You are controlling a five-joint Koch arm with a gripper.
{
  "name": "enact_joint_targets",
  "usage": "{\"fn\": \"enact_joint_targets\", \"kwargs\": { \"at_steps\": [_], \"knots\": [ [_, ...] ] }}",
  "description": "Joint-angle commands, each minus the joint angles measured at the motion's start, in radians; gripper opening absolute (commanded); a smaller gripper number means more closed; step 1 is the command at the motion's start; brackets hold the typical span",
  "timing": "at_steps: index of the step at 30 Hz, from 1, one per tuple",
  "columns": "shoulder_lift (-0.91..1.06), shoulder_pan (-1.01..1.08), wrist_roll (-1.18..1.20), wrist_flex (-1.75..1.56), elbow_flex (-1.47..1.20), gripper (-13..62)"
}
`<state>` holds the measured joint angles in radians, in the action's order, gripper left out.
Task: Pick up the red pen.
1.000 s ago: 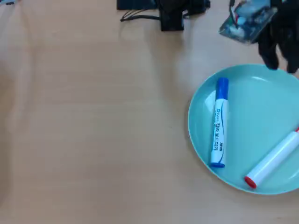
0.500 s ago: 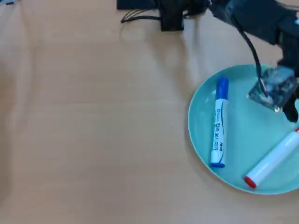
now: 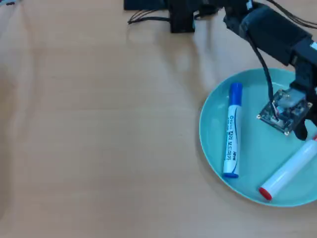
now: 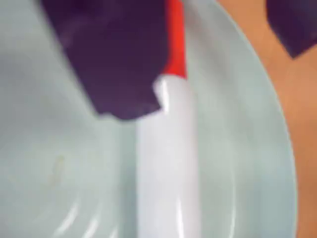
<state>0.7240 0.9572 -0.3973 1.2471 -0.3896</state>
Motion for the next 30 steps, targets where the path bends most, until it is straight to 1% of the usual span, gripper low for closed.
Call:
{"fn": "enact_joint_targets", "kwargs": {
  "at_steps": [1, 10, 18, 26, 28, 30],
  "knots": [
    [0.002, 0.015, -0.008, -0.077, 0.052, 33.9],
    [-0.057, 0.052, -0.009, -0.087, 0.055, 34.2],
    [-0.133, 0.071, -0.008, -0.201, 0.055, 34.0],
    [-0.169, 0.072, -0.006, -0.272, 0.054, 33.0],
    [-0.170, 0.074, -0.005, -0.268, 0.052, 30.0],
    [-0.172, 0.072, -0.003, -0.262, 0.051, 22.9]
  ]
}}
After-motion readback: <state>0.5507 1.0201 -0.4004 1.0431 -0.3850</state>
